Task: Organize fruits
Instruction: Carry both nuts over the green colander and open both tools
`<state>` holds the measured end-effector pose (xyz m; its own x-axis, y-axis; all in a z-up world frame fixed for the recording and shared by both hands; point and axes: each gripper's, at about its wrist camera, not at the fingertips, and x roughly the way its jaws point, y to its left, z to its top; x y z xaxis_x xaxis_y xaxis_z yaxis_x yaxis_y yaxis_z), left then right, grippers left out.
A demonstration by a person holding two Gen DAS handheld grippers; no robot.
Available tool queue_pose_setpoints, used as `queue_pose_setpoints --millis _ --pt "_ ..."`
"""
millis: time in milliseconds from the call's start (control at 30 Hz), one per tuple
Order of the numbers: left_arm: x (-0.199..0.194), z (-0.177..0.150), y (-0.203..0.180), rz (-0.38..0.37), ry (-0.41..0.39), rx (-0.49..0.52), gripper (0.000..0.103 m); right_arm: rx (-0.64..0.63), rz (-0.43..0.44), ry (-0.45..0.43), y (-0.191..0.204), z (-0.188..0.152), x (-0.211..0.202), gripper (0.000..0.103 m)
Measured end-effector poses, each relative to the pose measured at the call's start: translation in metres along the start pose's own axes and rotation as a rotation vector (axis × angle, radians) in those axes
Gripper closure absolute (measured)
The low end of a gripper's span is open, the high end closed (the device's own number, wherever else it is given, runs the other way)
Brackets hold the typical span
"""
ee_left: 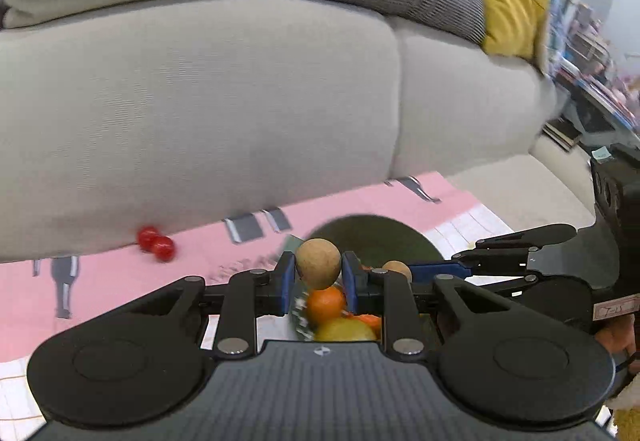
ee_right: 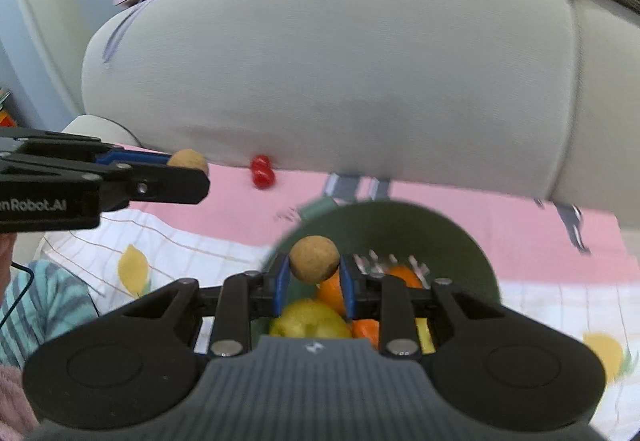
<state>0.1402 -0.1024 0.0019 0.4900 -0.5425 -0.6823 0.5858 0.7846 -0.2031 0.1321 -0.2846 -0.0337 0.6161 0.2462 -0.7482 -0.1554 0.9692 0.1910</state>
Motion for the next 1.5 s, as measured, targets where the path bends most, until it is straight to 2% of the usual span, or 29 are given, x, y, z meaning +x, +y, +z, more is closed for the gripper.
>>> queue_pose_setpoints --millis 200,400,633,767,1100,1500 --pt "0.017 -0.013 -0.026 -0.071 0.096 0.024 0.075 0.070 -0.002 0.042 -0.020 -0.032 -0.008 0.079" --pt "0.037 -0.028 -0.037 -0.135 0.209 -0.005 0.075 0.096 0.015 0.110 -0.028 -0.057 -0.002 0.079" --pt "0.066 -0.041 -0.042 -0.164 0.342 -0.061 0.075 0.037 0.038 0.198 -0.036 -0.065 0.009 0.079" --pt "0.079 -0.045 -0.038 -0.146 0.399 -0.108 0.075 0.022 0.049 0.238 -0.045 -0.065 0.017 0.079" --pt "0.101 -0.048 -0.032 -0.125 0.472 -0.177 0.075 -0.013 0.098 0.291 -0.048 -0.063 0.035 0.079" --pt "0.112 -0.050 -0.022 -0.097 0.501 -0.214 0.075 -0.031 0.131 0.347 -0.050 -0.059 0.053 0.079"
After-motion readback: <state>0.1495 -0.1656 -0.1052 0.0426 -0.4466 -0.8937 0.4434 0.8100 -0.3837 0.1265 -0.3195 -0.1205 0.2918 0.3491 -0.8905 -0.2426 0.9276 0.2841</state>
